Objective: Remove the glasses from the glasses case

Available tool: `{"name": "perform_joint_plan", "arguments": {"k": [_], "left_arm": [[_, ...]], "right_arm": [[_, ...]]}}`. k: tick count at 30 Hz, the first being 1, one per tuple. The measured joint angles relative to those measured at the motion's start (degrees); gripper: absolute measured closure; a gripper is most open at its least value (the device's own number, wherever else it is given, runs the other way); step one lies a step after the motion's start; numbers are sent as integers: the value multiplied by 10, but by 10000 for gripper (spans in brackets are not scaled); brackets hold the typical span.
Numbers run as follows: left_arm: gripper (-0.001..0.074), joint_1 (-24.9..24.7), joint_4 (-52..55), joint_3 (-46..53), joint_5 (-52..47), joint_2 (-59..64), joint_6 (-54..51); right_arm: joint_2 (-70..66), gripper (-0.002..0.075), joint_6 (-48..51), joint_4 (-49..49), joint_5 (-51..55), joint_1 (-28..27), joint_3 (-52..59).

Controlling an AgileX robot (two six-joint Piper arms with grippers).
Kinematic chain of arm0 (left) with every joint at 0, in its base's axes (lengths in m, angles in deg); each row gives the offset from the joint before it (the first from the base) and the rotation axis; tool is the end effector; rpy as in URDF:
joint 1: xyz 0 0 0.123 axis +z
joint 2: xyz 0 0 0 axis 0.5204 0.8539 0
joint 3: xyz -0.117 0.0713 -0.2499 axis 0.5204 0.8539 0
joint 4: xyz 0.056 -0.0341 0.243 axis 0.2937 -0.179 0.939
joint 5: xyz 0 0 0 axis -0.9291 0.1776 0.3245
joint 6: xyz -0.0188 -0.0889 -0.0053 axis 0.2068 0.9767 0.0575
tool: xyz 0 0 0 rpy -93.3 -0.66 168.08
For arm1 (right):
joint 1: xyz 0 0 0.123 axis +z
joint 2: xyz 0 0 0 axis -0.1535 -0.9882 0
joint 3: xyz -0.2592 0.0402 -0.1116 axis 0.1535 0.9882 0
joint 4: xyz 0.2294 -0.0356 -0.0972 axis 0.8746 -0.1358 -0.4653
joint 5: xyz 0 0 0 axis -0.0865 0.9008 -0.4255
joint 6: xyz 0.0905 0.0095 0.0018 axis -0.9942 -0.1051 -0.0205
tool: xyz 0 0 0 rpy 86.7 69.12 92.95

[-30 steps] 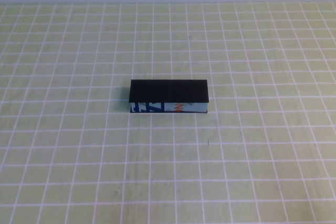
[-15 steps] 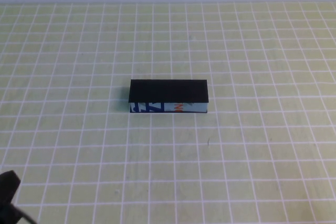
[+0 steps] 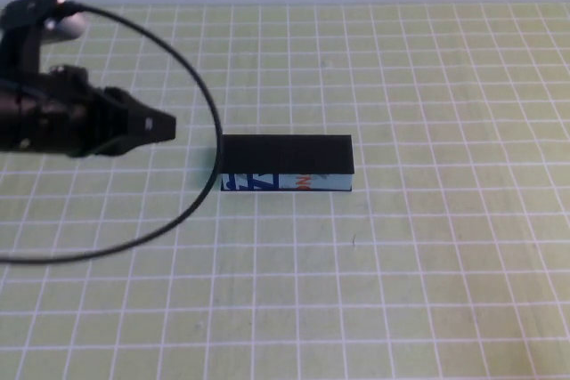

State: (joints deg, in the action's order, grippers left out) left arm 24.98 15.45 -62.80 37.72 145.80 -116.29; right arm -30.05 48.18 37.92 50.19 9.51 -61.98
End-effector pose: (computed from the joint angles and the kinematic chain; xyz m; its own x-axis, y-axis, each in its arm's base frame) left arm 0.2635 -0.0860 0.3195 -0.7074 0.0955 -0.7003 0.5266 0.7321 -0.4321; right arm 0.0538 0.0051 0.1767 -0.2393 0.1120 -0.9645 -0.0324 0.9919 0.1232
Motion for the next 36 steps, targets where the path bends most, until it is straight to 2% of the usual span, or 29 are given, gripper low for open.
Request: {"name": "perform_joint_plan", "arguments": {"k": [11, 19, 25, 27, 33, 36], "left_arm": [[739, -50, -21, -304, -77, 339, -39], [739, -53, -9, -568, -165, 556, 13], [739, -53, 27, -733, -200, 635, 75], [739, -53, 47, -760, -203, 647, 89], [739, -53, 93, -772, -210, 669, 102], [739, -53, 98, -772, -210, 680, 102]], "right_arm": [[0, 743, 0, 0, 0, 0, 0], [0, 743, 0, 0, 0, 0, 0], [0, 743, -1, 9, -2, 0, 0], [0, 743, -2, 50, -14, 0, 0], [0, 743, -2, 278, -89, 0, 0], [0, 743, -2, 336, -125, 0, 0]]}}
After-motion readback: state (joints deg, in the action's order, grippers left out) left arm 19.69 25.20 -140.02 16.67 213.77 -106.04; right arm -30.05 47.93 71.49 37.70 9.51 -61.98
